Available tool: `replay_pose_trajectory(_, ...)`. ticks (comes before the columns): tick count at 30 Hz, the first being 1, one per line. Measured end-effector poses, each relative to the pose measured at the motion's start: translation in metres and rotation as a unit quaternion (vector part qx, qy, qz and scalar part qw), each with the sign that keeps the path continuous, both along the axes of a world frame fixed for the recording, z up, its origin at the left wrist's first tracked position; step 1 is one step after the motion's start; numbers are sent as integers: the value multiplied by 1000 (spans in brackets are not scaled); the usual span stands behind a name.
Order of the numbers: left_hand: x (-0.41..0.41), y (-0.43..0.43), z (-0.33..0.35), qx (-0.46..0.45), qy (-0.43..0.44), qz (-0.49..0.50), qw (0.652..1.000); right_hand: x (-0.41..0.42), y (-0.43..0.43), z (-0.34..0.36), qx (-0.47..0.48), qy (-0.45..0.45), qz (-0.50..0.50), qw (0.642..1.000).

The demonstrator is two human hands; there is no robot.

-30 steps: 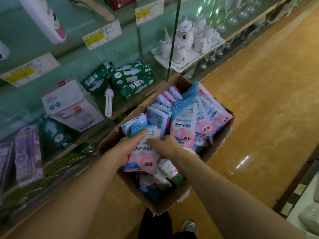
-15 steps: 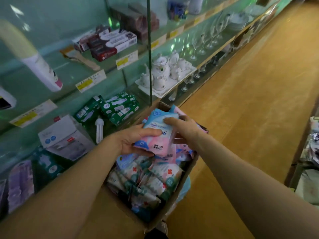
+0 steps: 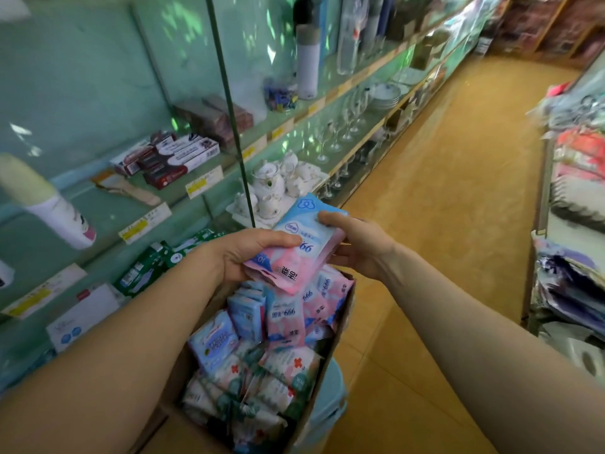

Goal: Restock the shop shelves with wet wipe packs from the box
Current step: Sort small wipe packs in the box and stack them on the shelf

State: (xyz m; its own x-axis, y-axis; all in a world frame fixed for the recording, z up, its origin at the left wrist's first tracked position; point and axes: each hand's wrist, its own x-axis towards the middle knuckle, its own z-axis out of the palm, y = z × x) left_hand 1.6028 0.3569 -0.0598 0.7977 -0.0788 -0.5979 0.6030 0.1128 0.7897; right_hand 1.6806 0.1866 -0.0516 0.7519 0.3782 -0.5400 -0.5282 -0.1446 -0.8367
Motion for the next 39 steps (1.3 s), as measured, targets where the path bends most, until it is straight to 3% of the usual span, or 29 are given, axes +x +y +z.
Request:
replay_pose_trajectory(4,14,-11,26,-11,-43,0,999,3,-13,30,27,-19,28,999)
replay_pose_trajectory(8,33,-29,45,-2,-87,13,996,7,-25,55,43,-48,-38,997)
replay_pose_trajectory(13,55,-60,68,-13,-120,19,993,15,-52,83,-38,-82,-29,996)
replay_pose_trajectory(24,109,-150,139,-130,-163,14,978,38,-148,176,-92,-242,-115,959)
replay_pose_trajectory(27,131,-190,161,-5,-229,68,971,45,-196,203,-126,-297,-155,934)
replay_pose_trajectory(33,160,-304,217,185,-398,47,897,55,-293,251,-242,-410,-212,854)
replay_pose_trajectory(39,176,-424,267,249,-512,7,822,47,-402,301,-361,-471,-292,750)
